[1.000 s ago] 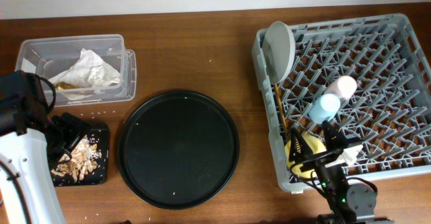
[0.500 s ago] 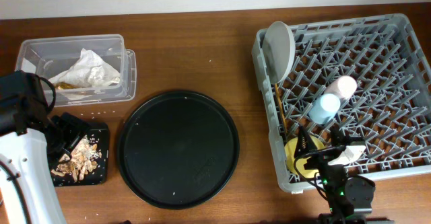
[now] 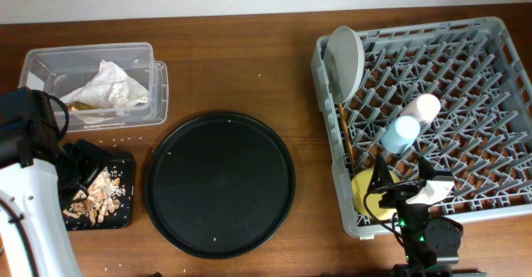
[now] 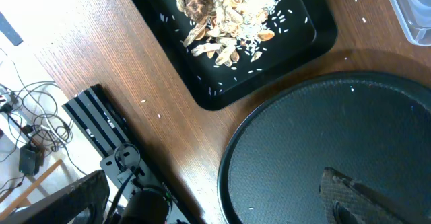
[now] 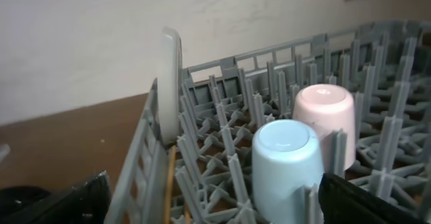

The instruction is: Sort waste into correct bins and load items into the dishwasher rack

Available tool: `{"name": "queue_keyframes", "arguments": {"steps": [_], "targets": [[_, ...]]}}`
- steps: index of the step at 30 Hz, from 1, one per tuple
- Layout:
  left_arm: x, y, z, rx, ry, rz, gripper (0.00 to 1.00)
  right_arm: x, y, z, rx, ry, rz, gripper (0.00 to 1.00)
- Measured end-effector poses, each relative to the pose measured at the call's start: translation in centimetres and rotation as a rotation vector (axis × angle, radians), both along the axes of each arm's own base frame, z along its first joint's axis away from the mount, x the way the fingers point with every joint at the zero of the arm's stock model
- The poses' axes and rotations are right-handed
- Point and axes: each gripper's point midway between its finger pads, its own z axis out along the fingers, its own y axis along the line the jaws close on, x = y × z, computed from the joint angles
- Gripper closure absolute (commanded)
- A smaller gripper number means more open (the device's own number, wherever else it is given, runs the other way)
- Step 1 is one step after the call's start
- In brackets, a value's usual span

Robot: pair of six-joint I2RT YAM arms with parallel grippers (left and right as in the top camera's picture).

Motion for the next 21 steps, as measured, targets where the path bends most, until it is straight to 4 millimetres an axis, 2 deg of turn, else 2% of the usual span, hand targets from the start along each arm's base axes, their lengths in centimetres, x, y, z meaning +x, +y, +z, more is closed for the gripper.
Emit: {"name": "queue_keyframes", "arguments": {"steps": [8,21], "targets": [[0.00,0.00,0.00,0.000,0.000,0.000,0.01,0.00,-0.05,-0.02,-0.204,0.003,0.013,0.01],[0.01,0.00,0.00,0.000,0.000,0.000,0.01,0.00,-0.05,-0.02,-0.204,0.003,0.013,0.01]]}}
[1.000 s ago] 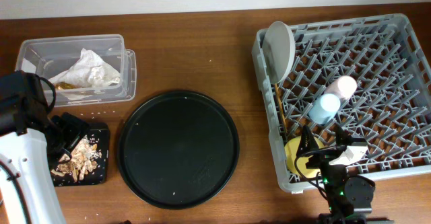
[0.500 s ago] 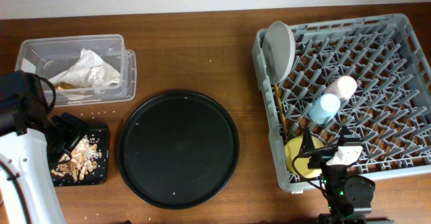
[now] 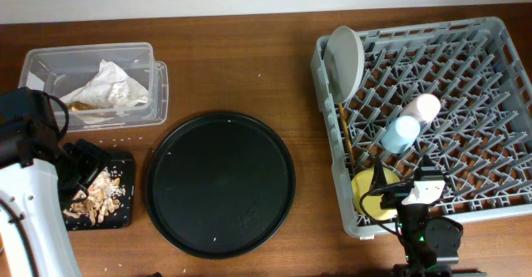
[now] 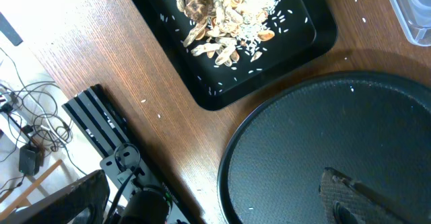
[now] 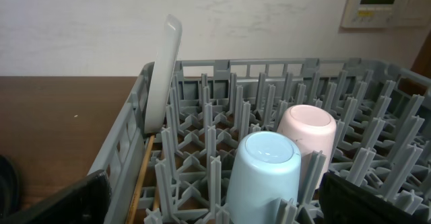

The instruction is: Sort waste into correct bins and load items into the dishwasher rack

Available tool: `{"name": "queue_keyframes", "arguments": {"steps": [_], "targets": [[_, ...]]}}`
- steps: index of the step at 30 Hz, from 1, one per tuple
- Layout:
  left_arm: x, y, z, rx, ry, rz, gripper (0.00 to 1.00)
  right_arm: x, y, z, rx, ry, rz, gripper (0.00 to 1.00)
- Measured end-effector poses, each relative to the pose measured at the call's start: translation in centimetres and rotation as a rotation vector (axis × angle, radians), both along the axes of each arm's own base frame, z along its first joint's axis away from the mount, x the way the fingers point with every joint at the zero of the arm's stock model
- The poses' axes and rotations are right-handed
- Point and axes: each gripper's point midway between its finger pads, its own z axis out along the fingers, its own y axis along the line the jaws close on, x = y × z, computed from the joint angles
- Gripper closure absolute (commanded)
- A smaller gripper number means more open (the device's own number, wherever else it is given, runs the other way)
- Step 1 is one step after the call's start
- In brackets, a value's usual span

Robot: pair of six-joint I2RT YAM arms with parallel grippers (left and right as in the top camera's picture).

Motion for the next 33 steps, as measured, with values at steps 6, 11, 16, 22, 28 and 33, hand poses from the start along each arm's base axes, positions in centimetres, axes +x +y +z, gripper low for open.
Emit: {"name": "queue_keyframes", "arguments": {"steps": [6,11,16,22,28,33], "targets": [[-0.01,0.00,0.00,0.000,0.000,0.000,0.01,0.00,0.00,0.00,0.000,0.000,0.000,0.01],[-0.01,0.00,0.00,0.000,0.000,0.000,0.01,0.00,0.00,0.00,0.000,0.000,0.000,0.01],[0.00,0.00,-0.01,0.000,0.001,0.000,0.01,0.00,0.00,0.00,0.000,0.000,0.000,0.01],[0.00,0.00,0.00,0.000,0.000,0.000,0.01,0.00,0.00,0.00,0.000,0.000,0.000,0.01],[-0.01,0.00,0.00,0.000,0.000,0.000,0.01,0.00,0.00,0.00,0.001,0.000,0.000,0.01],[-0.73,-0.19,-0.05,-0.007,0.031,0.000,0.01,0.00,0.00,0.00,0.000,0.000,0.000,0.01]]}}
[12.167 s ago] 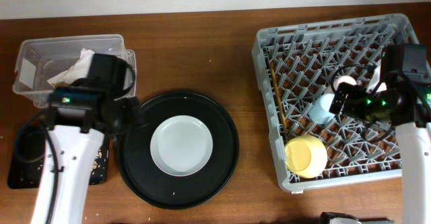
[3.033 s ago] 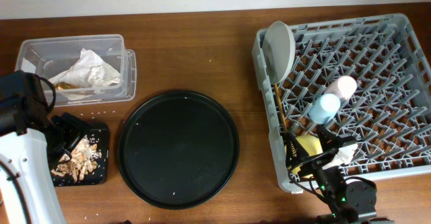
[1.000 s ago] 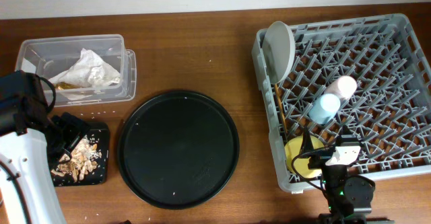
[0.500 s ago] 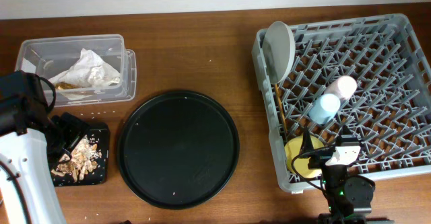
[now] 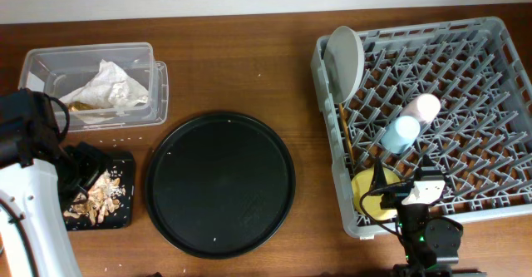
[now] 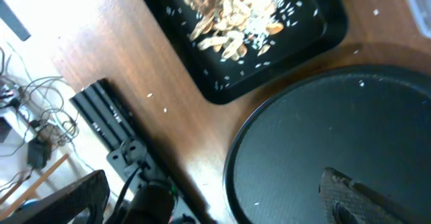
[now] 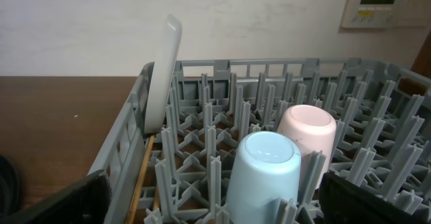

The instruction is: Sort waste into correct bins and load items into the dishwasher rack

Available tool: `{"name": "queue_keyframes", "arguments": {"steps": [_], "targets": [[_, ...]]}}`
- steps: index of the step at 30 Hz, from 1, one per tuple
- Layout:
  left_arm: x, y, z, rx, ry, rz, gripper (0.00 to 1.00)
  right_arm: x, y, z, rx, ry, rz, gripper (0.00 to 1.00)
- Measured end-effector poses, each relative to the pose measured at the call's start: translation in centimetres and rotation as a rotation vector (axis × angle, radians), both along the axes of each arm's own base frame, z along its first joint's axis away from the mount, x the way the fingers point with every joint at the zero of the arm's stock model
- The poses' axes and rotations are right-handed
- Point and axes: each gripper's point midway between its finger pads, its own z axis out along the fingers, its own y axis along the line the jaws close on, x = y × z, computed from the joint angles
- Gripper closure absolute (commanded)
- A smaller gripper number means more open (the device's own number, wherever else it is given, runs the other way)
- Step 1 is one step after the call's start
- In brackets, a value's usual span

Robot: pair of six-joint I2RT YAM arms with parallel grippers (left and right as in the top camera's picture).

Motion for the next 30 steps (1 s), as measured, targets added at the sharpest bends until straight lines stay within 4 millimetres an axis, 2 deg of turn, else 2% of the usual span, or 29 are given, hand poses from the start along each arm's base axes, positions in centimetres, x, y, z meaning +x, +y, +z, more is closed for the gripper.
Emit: {"name": "queue_keyframes", "arguments": {"steps": [3,5,9,14,17,19,21,23,28,30], "targets": [[-0.2,-0.2,-0.4,-0.004,0.014,-0.008,0.01,0.0,0.0,0.0,0.000,0.000,0.000,0.01],[0.6,-0.4,-1.0,0.009,-0.014,-0.026,0.01,0.0,0.0,0.0,0.000,0.000,0.000,0.01],[3.5,-1.7,-3.3,0.042,-0.131,-0.112,0.01,0.0,0.0,0.0,0.000,0.000,0.000,0.01],[6.6,-5.8,-6.6,0.040,-0.334,-0.302,0.01,0.0,0.0,0.0,0.000,0.000,0.000,0.01],[6.8,-8.3,-8.2,0.040,-0.417,-0.430,0.01,0.0,0.0,0.0,0.000,0.000,0.000,0.01],[8.2,-9.2,-8.5,0.086,-0.572,-0.502,0.01,0.0,0.0,0.0,0.000,-0.001,0.000,0.01],[8.3,-9.5,-8.7,0.112,-0.658,-0.527,0.01,0.0,0.0,0.0,0.000,-0.002,0.000,0.01],[7.5,-9.3,-9.4,0.134,-0.695,-0.531,0.01,0.0,0.0,0.0,0.000,-0.002,0.000,0.01],[5.3,-8.9,-11.8,0.157,-0.678,-0.534,0.01,0.0,0.0,0.0,0.000,-0.002,0.000,0.01],[4.8,-8.8,-12.1,0.162,-0.686,-0.532,0.01,0.0,0.0,0.0,0.000,-0.002,0.000,0.01]]}}
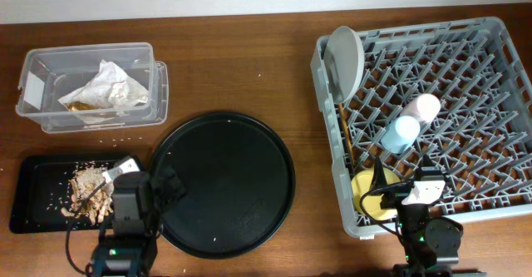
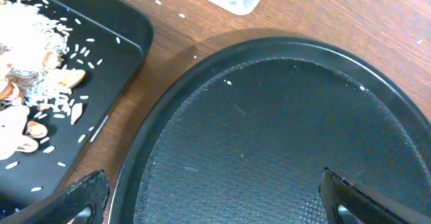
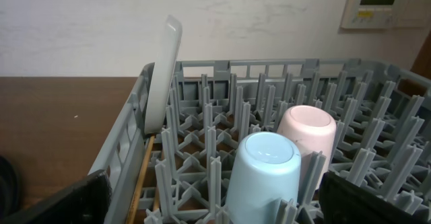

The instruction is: Sort waste into correct bins and load items into the dishwasher rack

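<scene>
My left gripper (image 1: 166,185) is open over the left rim of the round black tray (image 2: 269,130) and holds nothing. Beside it lies the black rectangular tray (image 1: 41,215) of rice and food scraps (image 2: 27,83). A clear bin (image 1: 158,94) holds crumpled paper (image 1: 108,90). The grey dishwasher rack (image 1: 465,61) carries a white plate (image 3: 165,76) on edge, a blue cup (image 3: 266,170) and a pink cup (image 3: 310,133) upside down, a yellow item (image 1: 366,192) and chopsticks (image 3: 141,177). My right gripper (image 1: 405,195) is open at the rack's front edge and holds nothing.
Loose rice grains lie on the wood between the bin and the scrap tray. The rack's tines stand upright all over its right side. The table's front edge runs just behind both arm bases.
My left arm has left the table's left edge, where it hung over the scrap tray, and now sits at the front with its gripper over the round tray's rim. The scrap tray shows whole.
First my right wrist looked at the rack tilted and close; then it sat level at the rack's front edge and has stayed there. My left arm stayed over the scrap tray through all earlier moments, shifting slightly, and now rests at the front.
</scene>
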Available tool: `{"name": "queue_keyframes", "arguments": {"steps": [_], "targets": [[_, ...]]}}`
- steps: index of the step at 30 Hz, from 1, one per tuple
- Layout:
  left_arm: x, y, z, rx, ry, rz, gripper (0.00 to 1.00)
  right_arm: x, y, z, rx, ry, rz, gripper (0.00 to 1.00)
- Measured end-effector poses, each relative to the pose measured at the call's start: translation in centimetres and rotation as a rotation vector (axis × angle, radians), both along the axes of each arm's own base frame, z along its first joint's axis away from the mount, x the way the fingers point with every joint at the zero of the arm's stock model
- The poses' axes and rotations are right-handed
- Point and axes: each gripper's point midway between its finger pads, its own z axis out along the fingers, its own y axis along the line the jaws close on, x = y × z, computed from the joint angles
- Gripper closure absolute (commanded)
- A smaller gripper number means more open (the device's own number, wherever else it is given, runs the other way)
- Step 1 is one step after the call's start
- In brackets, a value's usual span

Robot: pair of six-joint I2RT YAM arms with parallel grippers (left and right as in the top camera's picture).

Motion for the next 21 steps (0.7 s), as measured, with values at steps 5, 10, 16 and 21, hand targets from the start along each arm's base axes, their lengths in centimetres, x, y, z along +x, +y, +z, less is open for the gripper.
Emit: {"name": "queue_keyframes", "arguments": {"steps": [5,10,16,21], "targets": [[-0.2,0.0,2.5,0.003,-0.129,-0.005,0.01,0.0,0.0,0.0,-0.001,0.000,0.000,0.01],[-0.9,-0.4,4.8,0.046,-0.260,-0.069,0.01,0.0,0.0,0.0,0.000,0.000,0.000,0.01],[-1.4,-0.9,5.0,0.056,-0.309,-0.109,0.01,0.0,0.0,0.0,0.000,0.000,0.000,0.01],[-1.5,-1.4,5.1,0.117,-0.313,-0.184,0.01,0.0,0.0,0.0,0.000,0.000,0.000,0.01]]}}
